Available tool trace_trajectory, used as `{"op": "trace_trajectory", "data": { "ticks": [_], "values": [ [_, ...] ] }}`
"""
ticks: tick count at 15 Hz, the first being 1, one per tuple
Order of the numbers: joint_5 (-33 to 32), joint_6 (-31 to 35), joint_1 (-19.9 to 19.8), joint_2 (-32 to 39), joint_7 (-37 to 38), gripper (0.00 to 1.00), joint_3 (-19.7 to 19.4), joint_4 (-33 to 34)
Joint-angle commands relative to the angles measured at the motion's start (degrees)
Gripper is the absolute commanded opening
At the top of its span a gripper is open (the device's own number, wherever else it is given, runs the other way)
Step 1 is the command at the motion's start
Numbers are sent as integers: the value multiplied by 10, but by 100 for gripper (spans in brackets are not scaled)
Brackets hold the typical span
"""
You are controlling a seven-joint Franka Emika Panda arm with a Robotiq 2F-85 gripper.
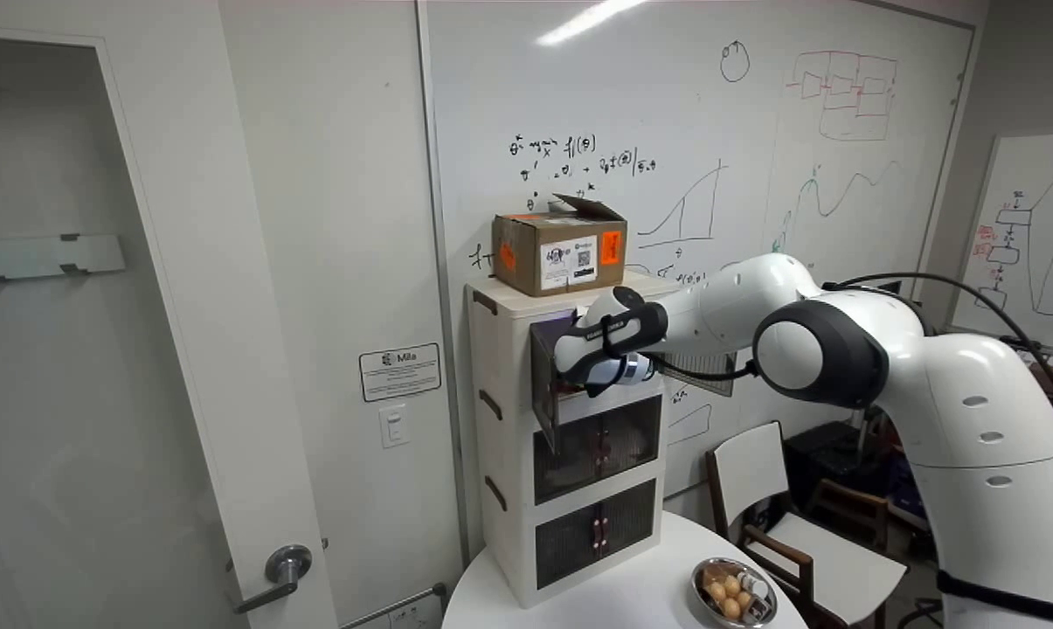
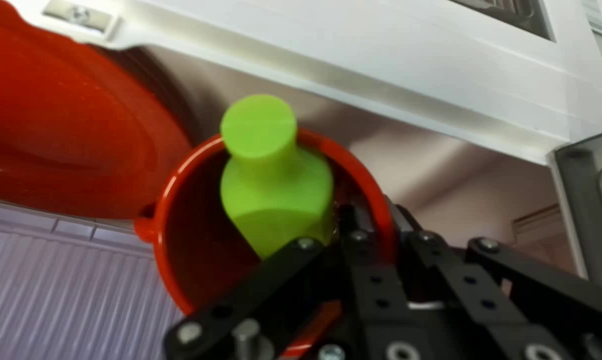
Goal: Put the orange cup in the top cabinet
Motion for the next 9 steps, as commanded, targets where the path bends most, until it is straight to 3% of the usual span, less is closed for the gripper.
{"op": "trace_trajectory", "data": {
  "ticks": [1, 5, 7, 9],
  "values": [
    [-44, 5, 7, 43, 44, 2, 2, 60],
    [-43, 22, 25, 39, 35, 2, -15, 53],
    [-48, 23, 26, 36, 30, 32, -17, 48],
    [-56, 28, 26, 34, 25, 46, -16, 44]
  ]
}}
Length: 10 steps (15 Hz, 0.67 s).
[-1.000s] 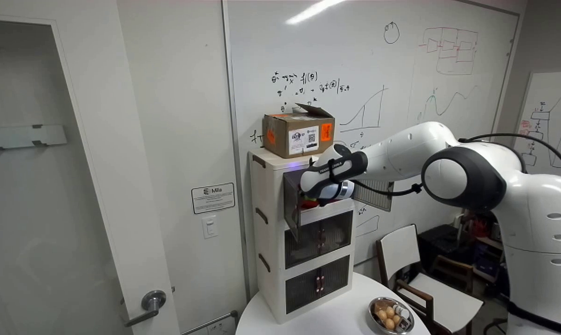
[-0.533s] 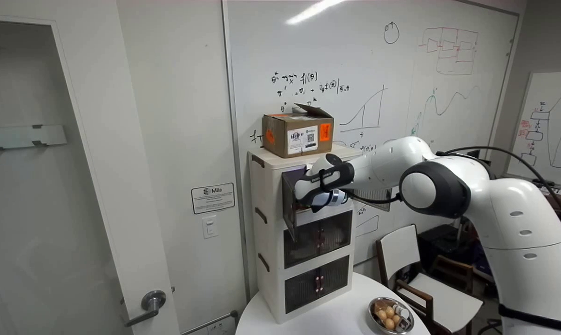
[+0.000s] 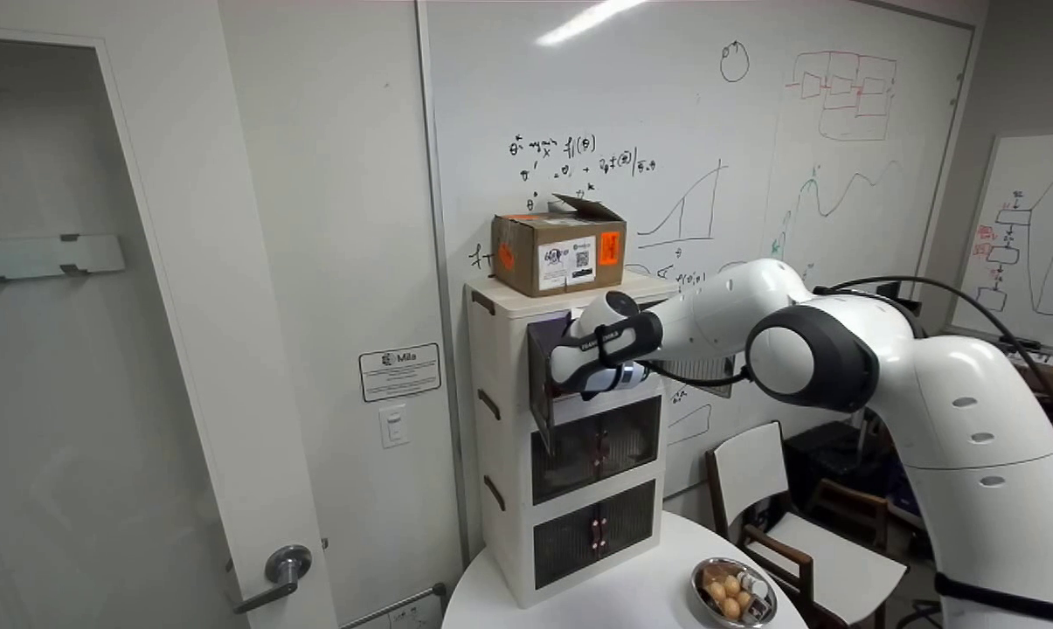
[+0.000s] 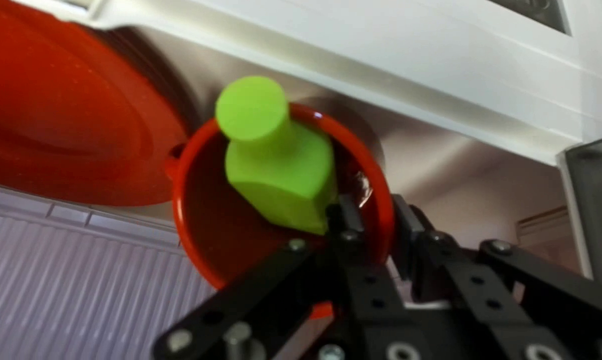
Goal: Put the orange cup in the top cabinet
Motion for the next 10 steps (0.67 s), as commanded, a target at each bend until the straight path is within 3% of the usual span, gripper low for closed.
{"op": "trace_trajectory", "data": {
  "ticks": [1, 7, 8, 10],
  "values": [
    [-21, 2, 12, 21, -7, 53, -8, 36],
    [-20, 21, -2, 12, -24, 98, 0, 22],
    [-22, 26, -5, 11, -34, 54, 2, 19],
    [-41, 45, 4, 10, -50, 57, -13, 12]
  ]
}}
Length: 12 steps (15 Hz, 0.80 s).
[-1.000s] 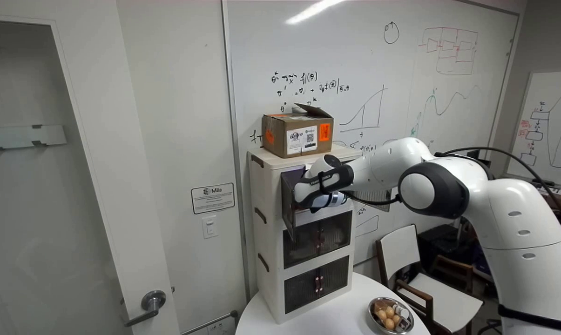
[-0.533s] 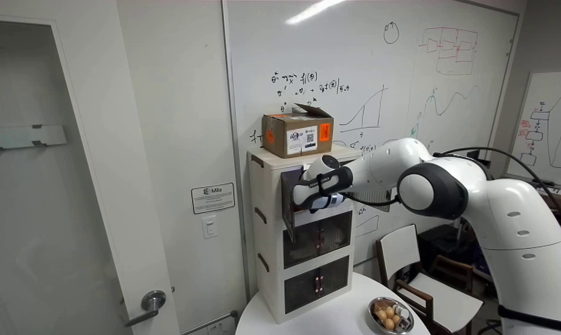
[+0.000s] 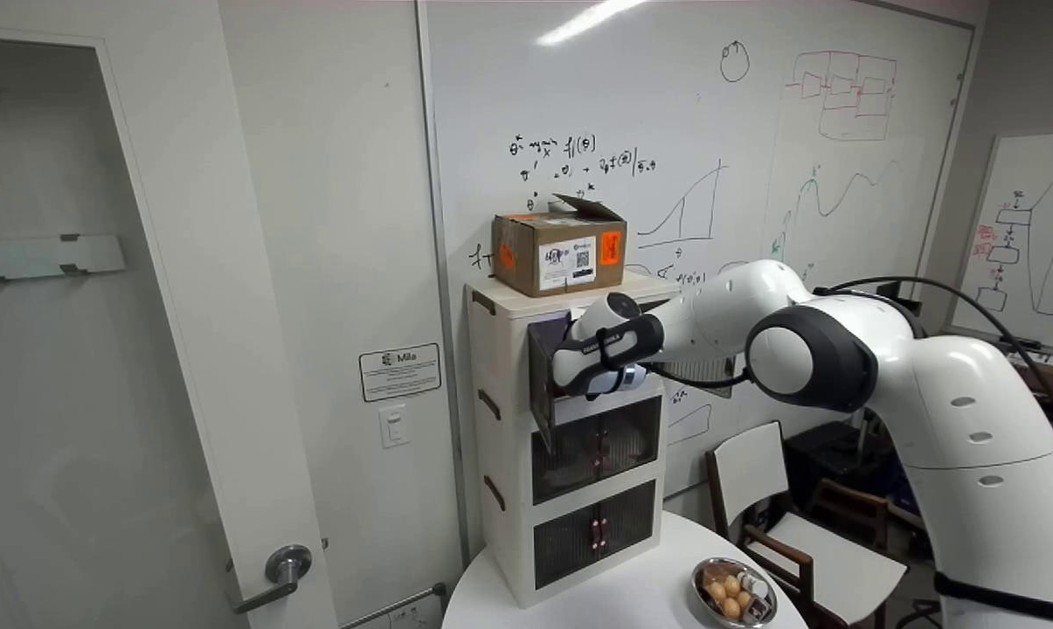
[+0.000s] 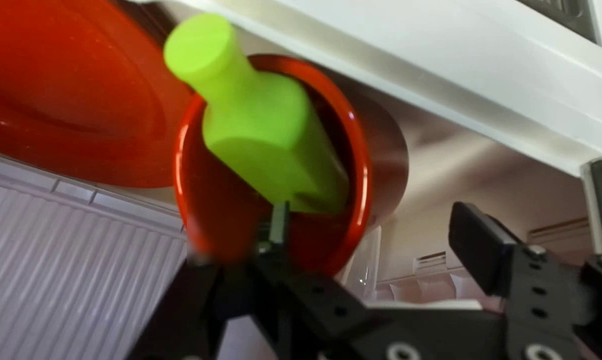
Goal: Put the orange cup in the top cabinet
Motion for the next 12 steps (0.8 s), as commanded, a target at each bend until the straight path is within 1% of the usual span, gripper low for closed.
{"op": "trace_trajectory", "data": {
  "ticks": [1, 2, 3, 4, 6, 7, 8, 10, 11, 12],
  "values": [
    [-41, 43, 15, 8, -27, 51, -24, 10],
    [-61, 66, 24, 9, -31, 42, -40, 4],
    [-76, 85, 31, 11, -35, 34, -50, 0],
    [-131, 104, 24, 13, -6, 26, -49, -1],
    [-186, 140, 38, 18, -1, 12, -76, 0],
    [-211, 154, 51, 20, 4, 4, -93, 0],
    [-198, 168, 72, 22, -18, 1, -118, -1],
    [-202, 178, 86, 23, -15, 0, -135, -6],
    [-200, 176, 90, 22, -16, 0, -137, -10],
    [-235, 165, 78, 19, 14, 29, -124, -12]
  ]
}}
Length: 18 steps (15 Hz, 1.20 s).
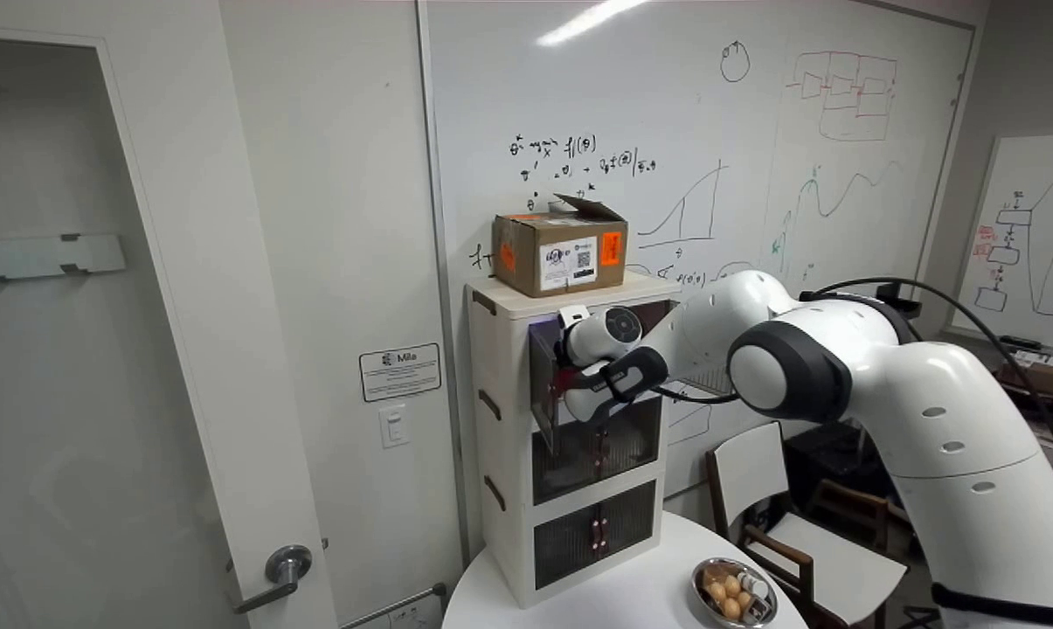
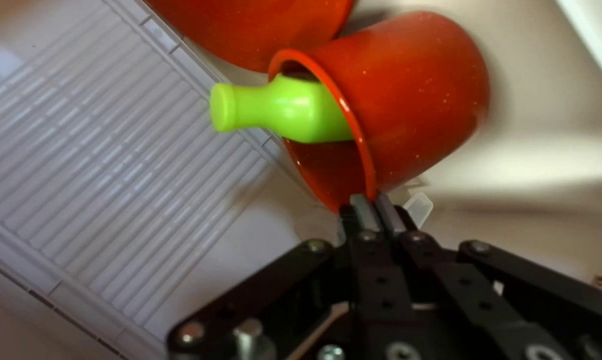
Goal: Put the orange cup in the top cabinet
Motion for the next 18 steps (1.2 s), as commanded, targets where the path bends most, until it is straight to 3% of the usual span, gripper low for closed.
{"op": "trace_trajectory", "data": {
  "ticks": [1, 4, 5, 8, 11, 16, 18],
  "values": [
    [-49, -6, 1, -9, 29, 29, 5, -14],
    [-30, -49, -60, -31, -15, 52, 102, -46],
    [-24, -75, -95, -40, -28, 59, 152, -58],
    [16, -141, -176, -64, -53, 80, 238, -79],
    [72, -157, -239, -102, -32, 100, 287, -105],
    [211, -146, -346, -190, -10, 100, 346, -157],
    [253, -190, -381, -230, -11, 100, 351, -178]
  ]
}}
